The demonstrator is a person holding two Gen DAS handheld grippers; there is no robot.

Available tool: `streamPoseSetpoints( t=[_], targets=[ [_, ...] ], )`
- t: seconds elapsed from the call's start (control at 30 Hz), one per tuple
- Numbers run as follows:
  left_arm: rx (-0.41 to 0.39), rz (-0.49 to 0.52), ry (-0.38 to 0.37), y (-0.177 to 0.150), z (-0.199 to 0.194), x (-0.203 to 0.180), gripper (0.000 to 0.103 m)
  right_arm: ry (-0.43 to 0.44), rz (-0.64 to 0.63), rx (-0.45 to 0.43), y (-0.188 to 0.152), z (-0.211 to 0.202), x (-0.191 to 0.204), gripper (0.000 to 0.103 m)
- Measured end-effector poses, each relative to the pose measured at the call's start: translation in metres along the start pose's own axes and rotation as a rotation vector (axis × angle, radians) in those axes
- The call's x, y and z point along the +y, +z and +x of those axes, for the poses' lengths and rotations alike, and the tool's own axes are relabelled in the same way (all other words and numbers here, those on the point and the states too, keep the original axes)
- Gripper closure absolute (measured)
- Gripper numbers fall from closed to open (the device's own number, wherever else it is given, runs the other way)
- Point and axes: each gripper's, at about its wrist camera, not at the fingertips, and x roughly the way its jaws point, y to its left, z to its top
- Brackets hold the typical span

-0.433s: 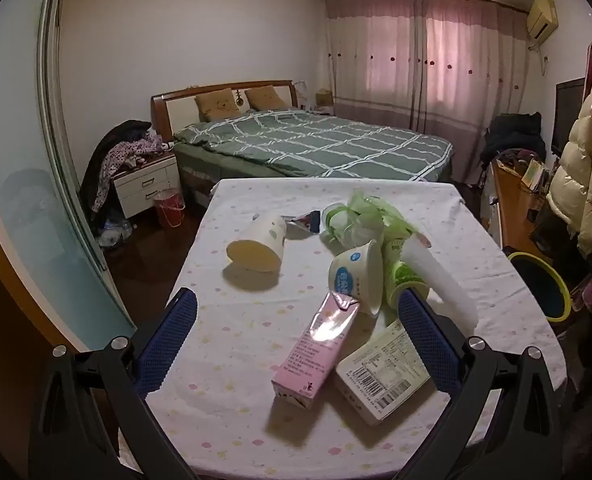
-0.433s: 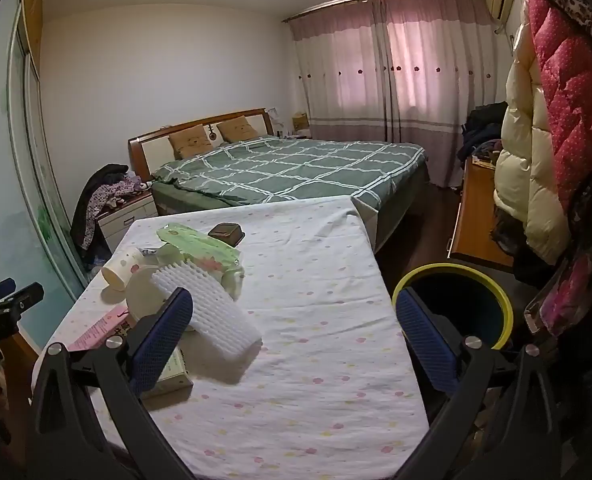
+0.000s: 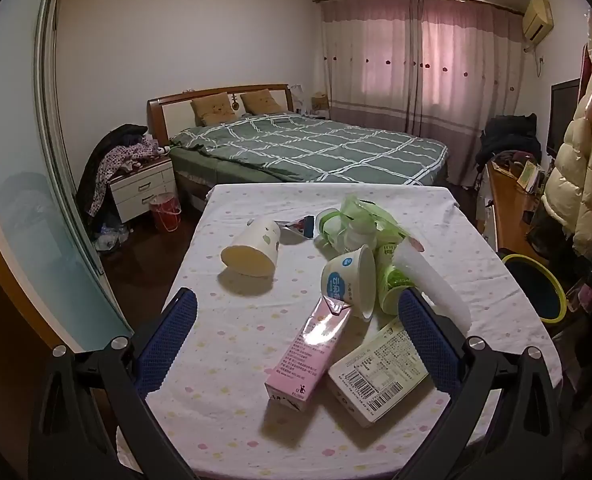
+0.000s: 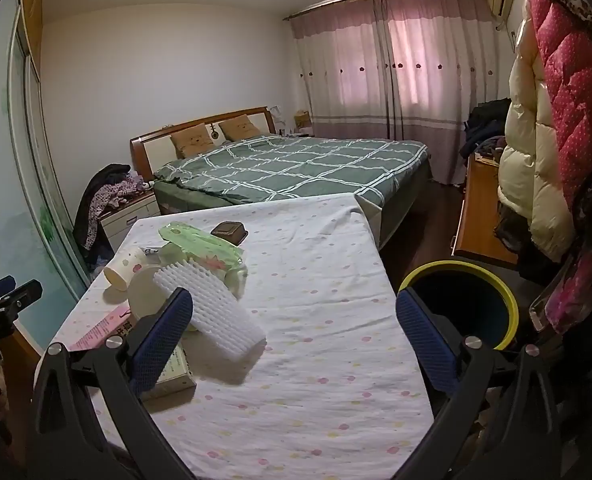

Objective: Collect trash

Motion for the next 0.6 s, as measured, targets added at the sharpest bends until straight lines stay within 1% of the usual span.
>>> streamPoseSetpoints(
  t=[0.43,0.47,0.6],
  targets=[
    [0.007,-0.003,-0.002,0.001,0.002,0.001,0.004,0.003,0.004,0.006,0.0,-0.004,-0.004,0.006],
    [0.007,-0.003,-0.002,0.001,0.002,0.001,0.004,0.008,0.005,0.006,0.002,0.004,-0.002,0.006],
    [0.008,-0.003,-0.001,0.0,0.002,0.0,0.004,0.009,0.005,0.007,-0.002,0.007,0.003,0.006]
  ],
)
